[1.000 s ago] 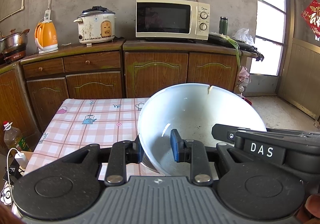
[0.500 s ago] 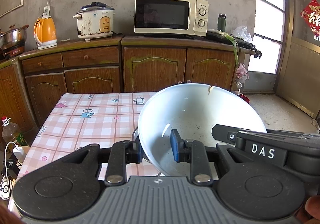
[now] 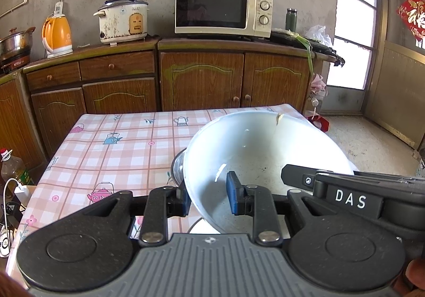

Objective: Organize plates and bowls

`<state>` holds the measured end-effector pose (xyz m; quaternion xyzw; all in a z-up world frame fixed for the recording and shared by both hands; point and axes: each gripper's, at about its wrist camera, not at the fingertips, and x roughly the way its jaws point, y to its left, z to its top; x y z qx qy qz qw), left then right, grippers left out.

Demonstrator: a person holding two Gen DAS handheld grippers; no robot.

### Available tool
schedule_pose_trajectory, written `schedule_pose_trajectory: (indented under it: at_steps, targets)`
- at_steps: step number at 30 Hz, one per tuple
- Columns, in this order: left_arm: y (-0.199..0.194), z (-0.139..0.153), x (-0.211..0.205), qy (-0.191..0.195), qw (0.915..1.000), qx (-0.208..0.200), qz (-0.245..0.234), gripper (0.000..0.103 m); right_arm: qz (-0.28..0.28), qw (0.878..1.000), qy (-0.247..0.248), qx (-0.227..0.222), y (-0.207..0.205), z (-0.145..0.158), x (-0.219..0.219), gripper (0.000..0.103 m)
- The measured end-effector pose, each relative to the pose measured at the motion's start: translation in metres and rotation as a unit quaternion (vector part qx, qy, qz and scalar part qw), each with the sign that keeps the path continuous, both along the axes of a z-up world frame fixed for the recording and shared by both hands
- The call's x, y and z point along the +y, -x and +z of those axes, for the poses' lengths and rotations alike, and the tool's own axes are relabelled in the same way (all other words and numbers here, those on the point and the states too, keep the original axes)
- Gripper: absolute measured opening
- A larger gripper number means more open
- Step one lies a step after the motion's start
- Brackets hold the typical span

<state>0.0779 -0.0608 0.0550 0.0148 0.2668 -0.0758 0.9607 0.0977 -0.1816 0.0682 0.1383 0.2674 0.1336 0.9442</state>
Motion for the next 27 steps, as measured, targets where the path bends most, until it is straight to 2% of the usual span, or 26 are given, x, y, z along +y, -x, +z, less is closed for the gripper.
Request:
schedule_pose_trajectory:
  at_steps: [27]
  targets:
    - [0.004,-0.023,0.000,0.001,0.9996,0.028,0.000,0.026,0.000,1.000,0.004,0.025,0.011,-0.030,0.000,0.025]
